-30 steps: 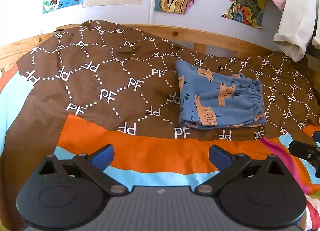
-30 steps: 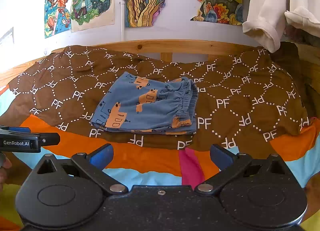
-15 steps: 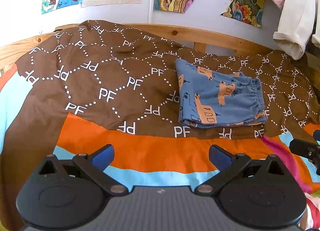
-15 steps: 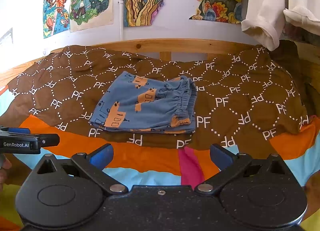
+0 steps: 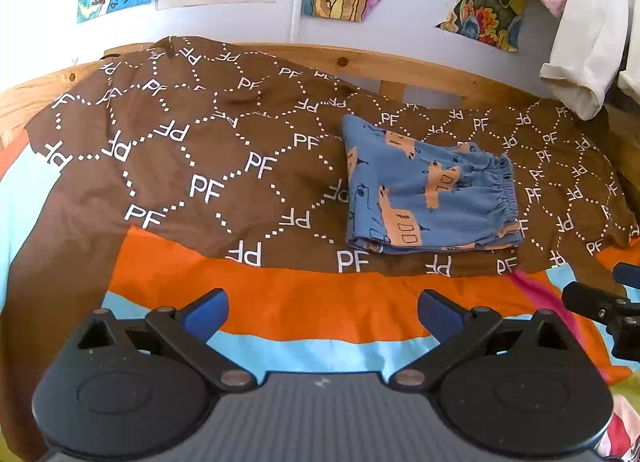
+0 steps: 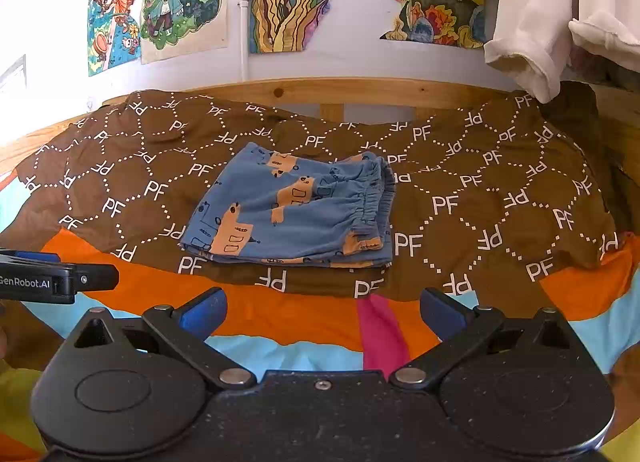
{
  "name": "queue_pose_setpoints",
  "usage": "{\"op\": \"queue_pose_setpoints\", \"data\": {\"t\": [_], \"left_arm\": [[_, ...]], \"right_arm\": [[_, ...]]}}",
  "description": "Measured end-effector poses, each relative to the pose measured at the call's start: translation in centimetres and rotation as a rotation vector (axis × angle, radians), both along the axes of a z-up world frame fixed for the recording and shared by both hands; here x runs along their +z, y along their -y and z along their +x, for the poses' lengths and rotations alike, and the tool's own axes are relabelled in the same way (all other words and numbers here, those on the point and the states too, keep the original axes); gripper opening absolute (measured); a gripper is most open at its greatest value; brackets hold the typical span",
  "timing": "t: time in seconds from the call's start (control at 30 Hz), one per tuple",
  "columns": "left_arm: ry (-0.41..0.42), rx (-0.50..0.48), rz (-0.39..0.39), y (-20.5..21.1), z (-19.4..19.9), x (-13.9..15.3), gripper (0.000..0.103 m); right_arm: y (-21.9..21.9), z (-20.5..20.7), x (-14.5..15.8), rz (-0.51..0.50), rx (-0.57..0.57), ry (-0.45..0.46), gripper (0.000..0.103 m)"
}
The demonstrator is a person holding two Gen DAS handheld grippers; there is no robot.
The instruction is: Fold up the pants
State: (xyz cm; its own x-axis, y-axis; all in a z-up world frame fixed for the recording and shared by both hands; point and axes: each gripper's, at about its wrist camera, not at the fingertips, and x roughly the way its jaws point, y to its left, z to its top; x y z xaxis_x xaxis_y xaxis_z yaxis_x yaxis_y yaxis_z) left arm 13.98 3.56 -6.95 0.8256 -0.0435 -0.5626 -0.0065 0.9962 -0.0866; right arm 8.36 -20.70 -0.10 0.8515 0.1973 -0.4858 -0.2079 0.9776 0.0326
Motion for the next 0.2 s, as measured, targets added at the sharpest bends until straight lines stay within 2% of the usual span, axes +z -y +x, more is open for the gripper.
{"op": "queue_pose_setpoints", "data": {"t": [0.2], "left_arm": [[0.002,0.004,0.013,0.12,-0.05,-0.10,0.103]], "right_arm": [[0.01,-0.02,0.03,0.001,0.001,-0.003,0.102]]}}
